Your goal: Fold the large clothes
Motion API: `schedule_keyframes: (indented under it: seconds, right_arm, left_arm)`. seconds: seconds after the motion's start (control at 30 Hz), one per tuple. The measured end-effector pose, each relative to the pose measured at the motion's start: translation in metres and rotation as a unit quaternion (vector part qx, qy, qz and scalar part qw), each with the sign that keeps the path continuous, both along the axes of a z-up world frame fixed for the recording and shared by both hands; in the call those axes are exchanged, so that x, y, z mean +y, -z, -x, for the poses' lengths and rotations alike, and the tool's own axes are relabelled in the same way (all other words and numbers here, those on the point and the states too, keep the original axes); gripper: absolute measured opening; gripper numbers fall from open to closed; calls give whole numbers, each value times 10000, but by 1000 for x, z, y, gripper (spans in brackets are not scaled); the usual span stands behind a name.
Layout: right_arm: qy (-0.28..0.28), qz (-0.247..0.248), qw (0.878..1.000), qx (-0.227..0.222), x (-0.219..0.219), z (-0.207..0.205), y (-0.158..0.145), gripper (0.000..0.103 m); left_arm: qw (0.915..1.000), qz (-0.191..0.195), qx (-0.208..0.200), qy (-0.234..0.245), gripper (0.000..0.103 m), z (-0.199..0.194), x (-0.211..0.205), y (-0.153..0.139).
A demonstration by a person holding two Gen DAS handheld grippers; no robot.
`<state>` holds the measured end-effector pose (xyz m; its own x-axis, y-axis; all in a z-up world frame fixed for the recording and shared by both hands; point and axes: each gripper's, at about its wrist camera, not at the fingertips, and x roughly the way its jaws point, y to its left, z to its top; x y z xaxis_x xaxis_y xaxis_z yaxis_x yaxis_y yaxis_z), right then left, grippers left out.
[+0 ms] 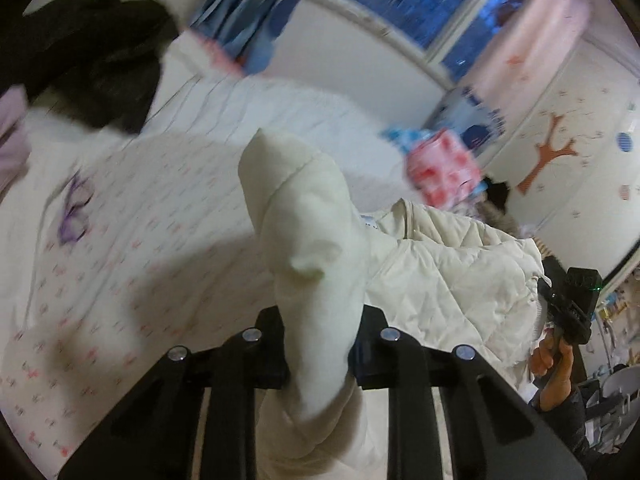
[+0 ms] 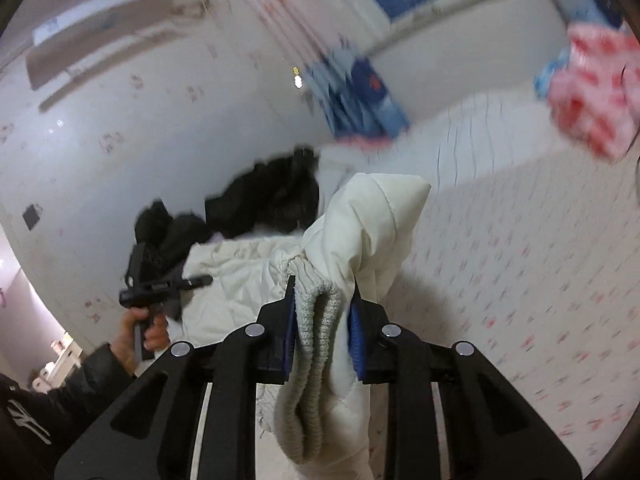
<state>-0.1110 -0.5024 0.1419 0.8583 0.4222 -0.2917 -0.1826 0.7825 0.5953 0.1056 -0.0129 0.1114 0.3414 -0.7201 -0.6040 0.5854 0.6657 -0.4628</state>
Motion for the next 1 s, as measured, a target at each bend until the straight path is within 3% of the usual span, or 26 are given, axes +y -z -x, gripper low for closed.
schedule_keyframes:
  seconds: [0.07, 0.13, 0.2, 0.23, 0.27, 0.3, 0.33, 0.43, 0.5, 0.57, 0.6, 0.67, 0.73, 0.77, 0.8, 0.83, 0.9, 0.97, 1.0]
  right_arm:
    - [297, 198, 9994, 17, -17, 8, 0, 22]
    - [466, 270, 9977, 405, -33, 1, 24, 26]
    - [595, 388, 9871, 1433, -47, -26, 83, 29]
    - [606, 506, 9754, 2059, -51, -38, 117, 30]
    - [690, 637, 9644, 2474, -53, -44, 138, 33]
    - [735, 478, 9611, 2619, -60, -42, 157, 38]
    - [811, 88, 9663, 2443, -70, -33, 162, 43]
    - [1280, 132, 9671, 2196, -78, -10, 145, 45]
    - [1483, 351, 9763, 1537, -65, 5, 112, 46]
    - [1250, 515, 9849, 1079, -44, 5, 89, 47]
    - [1042, 669, 9874, 985, -26, -2, 82, 54]
    - [736, 946, 9836, 1346, -2, -22, 92, 63]
    - [641, 1428, 9605, 2300, 17, -51, 131, 64]
    - [619, 1704, 9530, 2428, 24, -57, 150, 64]
    - [658, 1696, 9531, 2417, 24, -56, 149, 64]
    - [694, 1577, 9536, 2468, 23, -54, 144, 64]
    - [831, 1100, 9613, 2387, 17, -34, 112, 64]
    - [826, 1251, 9655, 2129, 36, -19, 81, 65]
    - [834, 1349, 9662, 2030, 43, -4, 70, 74]
  left_arm:
    - [9999, -94, 12, -66, 23, -8, -19, 9]
    - [9981, -365, 481, -116, 30, -28, -35, 46]
    - [9870, -1071, 1183, -197, 35, -47, -58, 105]
    - [9819, -1302, 1346, -273, 35, -51, -62, 121]
    - [9807, -1305, 1426, -305, 38, -52, -63, 133]
    - [9823, -1160, 1441, -293, 40, -51, -60, 134]
    - [9851, -1010, 1360, -291, 41, -48, -55, 128]
    - [9912, -1062, 734, -286, 44, -38, -38, 98]
    - [9952, -915, 52, -350, 61, -23, -25, 69]
    - [9960, -675, -403, -425, 76, -12, -19, 54]
    - [9949, -679, -604, -436, 81, -4, -22, 54]
    - [9923, -920, -742, -359, 83, 2, -43, 60]
    - [9868, -1441, -697, -230, 83, 9, -62, 87]
    - [9820, -1775, -617, -188, 83, 10, -70, 103]
    - [9757, -2124, -503, -168, 84, 12, -77, 120]
    - [9702, -2384, -370, -215, 84, 16, -80, 132]
    - [9708, -2326, -504, -312, 84, 33, -75, 122]
    - [9671, -2391, -803, -323, 84, 53, -70, 106]
    - [9646, -2436, -956, -319, 84, 63, -67, 99]
